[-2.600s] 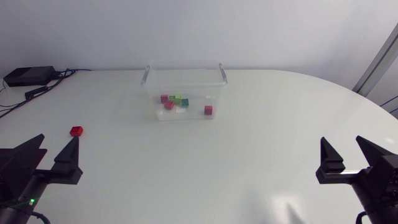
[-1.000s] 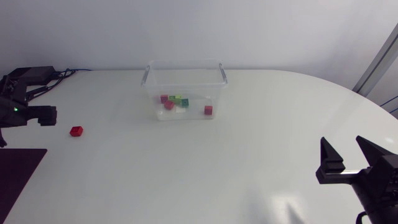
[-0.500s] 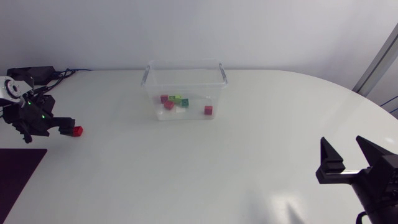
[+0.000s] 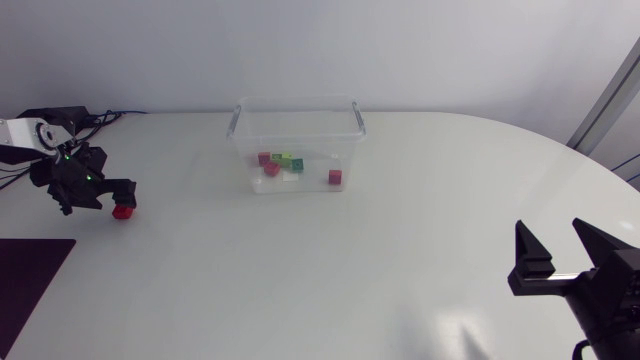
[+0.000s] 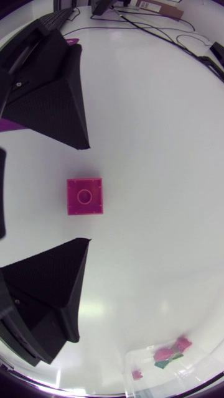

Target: Place the duplo bricks in the container

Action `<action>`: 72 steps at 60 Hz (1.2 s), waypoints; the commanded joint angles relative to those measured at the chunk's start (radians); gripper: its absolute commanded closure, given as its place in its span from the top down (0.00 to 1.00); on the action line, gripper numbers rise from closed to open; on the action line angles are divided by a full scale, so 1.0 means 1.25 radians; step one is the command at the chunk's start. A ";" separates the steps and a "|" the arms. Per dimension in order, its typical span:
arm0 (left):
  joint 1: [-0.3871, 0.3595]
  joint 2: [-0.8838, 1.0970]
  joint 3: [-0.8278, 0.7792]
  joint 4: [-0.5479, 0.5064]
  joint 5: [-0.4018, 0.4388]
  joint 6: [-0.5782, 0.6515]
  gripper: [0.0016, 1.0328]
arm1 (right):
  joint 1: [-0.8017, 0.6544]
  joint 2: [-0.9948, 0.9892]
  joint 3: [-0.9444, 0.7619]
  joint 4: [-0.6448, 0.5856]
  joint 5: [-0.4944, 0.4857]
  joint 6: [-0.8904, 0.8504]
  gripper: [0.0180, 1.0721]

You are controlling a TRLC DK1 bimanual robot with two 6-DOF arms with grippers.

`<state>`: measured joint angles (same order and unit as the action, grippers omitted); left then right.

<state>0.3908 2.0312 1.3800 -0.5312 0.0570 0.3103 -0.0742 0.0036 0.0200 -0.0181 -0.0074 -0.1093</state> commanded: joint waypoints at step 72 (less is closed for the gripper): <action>0.086 0.073 0.014 -0.040 0.189 -0.078 0.73 | -0.004 -0.007 -0.016 0.006 -0.006 -0.010 0.95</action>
<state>0.4900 2.1220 1.4265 -0.5842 0.3050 0.2310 -0.0742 0.0036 0.0200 -0.0181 -0.0074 -0.1093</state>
